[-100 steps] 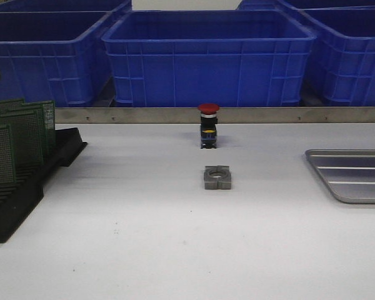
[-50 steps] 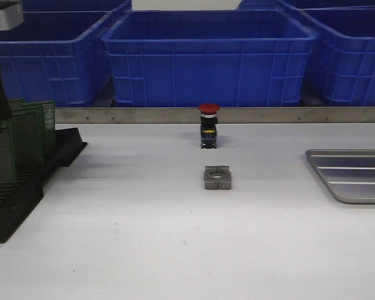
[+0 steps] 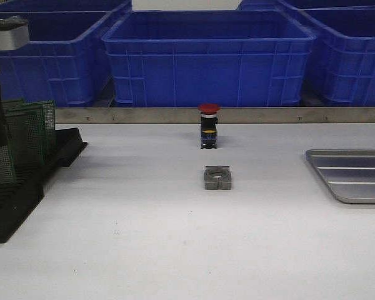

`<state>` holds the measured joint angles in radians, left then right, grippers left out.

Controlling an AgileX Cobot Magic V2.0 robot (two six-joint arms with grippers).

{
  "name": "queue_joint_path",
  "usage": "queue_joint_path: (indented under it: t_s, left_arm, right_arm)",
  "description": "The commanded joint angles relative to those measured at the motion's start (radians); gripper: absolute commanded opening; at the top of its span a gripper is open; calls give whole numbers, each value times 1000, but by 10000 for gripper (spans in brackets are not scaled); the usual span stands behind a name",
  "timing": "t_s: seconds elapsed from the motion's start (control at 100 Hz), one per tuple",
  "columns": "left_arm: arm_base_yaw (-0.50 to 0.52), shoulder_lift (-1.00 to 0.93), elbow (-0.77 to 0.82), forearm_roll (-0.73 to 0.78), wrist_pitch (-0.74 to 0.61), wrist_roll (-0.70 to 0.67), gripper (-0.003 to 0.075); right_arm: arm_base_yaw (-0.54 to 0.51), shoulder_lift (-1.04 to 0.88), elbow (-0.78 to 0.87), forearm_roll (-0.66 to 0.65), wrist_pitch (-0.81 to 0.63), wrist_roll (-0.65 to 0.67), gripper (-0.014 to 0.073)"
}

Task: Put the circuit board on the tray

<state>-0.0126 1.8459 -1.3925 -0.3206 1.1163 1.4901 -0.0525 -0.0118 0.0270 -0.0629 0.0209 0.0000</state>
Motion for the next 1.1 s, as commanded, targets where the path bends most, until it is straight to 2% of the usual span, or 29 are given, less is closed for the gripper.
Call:
queue_joint_path:
  t_s: [0.0, 0.19, 0.43, 0.6, 0.81, 1.09]
  left_arm:
    - [0, -43, -27, -41, -24, -16, -20]
    - [0, -43, -54, -41, -1, -16, -20]
    - [-9, -43, -180, -47, 162, -16, -20]
    - [-43, -55, -217, -238, 163, -16, -20]
    - [-134, -55, -217, -463, 163, -16, -20]
    - [-298, -55, -217, -600, 163, -16, -20]
  right_arm:
    - [-7, -24, -13, -6, -83, -8, -112]
    - [-7, -24, -13, -6, -83, -8, -112]
    - [-7, -24, -13, -6, -83, -8, -112]
    - [-7, -24, -13, -6, -83, -8, -112]
    - [-7, -24, -13, -6, -83, -8, -112]
    - [-7, -24, -13, -6, -83, -8, -112]
